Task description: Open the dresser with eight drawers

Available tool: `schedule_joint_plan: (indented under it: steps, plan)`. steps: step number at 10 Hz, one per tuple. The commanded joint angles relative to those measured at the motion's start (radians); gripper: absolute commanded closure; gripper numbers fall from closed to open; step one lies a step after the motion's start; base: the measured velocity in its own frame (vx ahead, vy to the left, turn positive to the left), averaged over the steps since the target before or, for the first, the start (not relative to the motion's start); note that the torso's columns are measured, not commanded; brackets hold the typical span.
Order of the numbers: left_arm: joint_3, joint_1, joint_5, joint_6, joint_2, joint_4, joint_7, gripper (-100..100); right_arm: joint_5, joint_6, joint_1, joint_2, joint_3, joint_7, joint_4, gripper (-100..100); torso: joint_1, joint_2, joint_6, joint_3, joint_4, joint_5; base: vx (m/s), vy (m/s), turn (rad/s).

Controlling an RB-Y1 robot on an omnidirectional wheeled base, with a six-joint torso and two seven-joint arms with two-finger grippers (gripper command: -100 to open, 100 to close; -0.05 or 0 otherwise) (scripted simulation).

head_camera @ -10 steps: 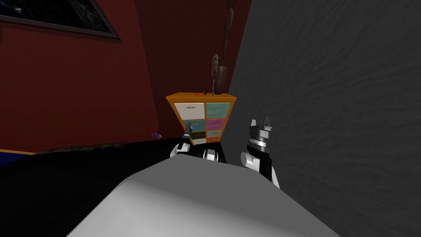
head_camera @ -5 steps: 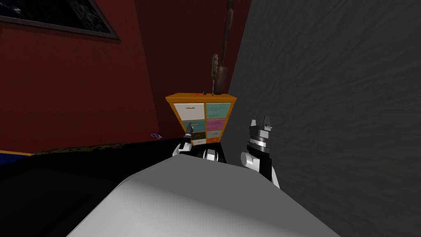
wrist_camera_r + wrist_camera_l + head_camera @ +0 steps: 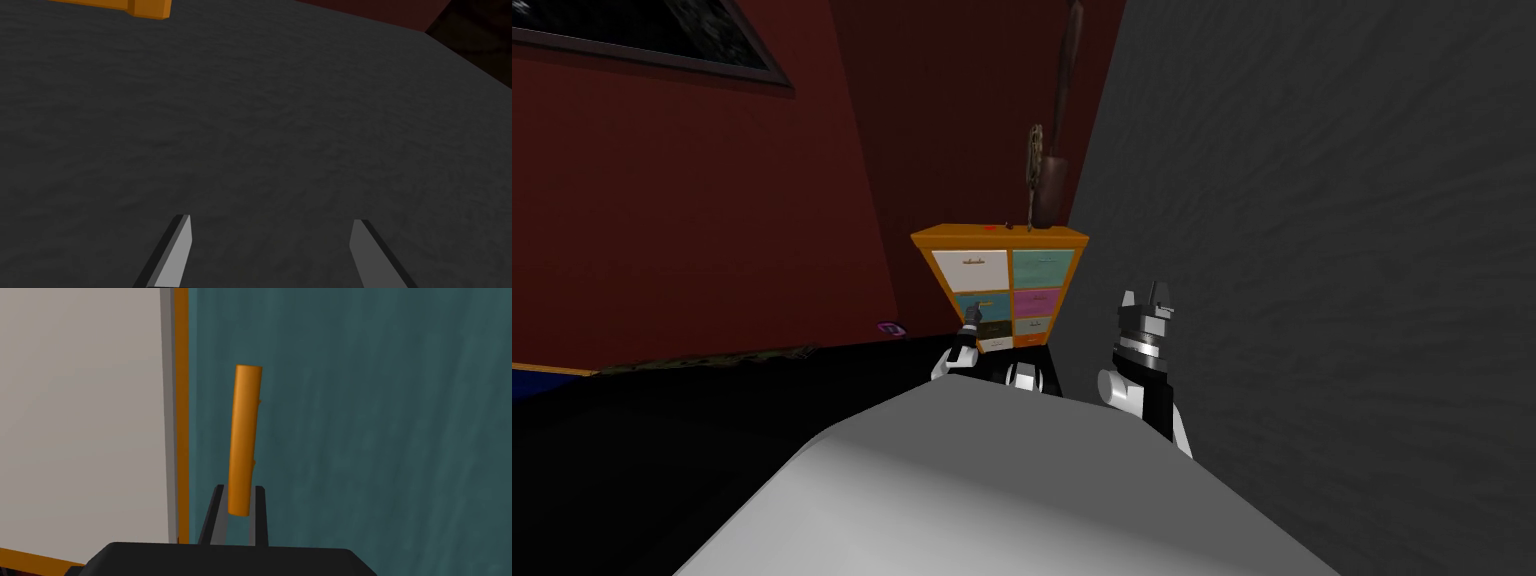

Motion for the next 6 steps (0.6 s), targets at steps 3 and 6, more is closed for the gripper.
schedule_joint_plan:
  steps: [3, 6]
  plan:
    - [-0.007, 0.018, 0.0, 0.021, -0.001, -0.033, 0.002, 100, 0.0, 0.0, 0.0, 0.0, 0.0, 0.0, 0.0, 0, 0.001, 0.001, 0.0, 0.001, 0.003, -0.002, -0.163, -0.046, 0.001]
    - [-0.018, 0.041, -0.001, 0.025, -0.001, -0.06, 0.003, 100, 0.0, 0.0, 0.0, 0.0, 0.0, 0.0, 0.0, 0, 0.0, -0.002, 0.0, -0.001, 0.001, -0.001, -0.153, -0.053, 0.013]
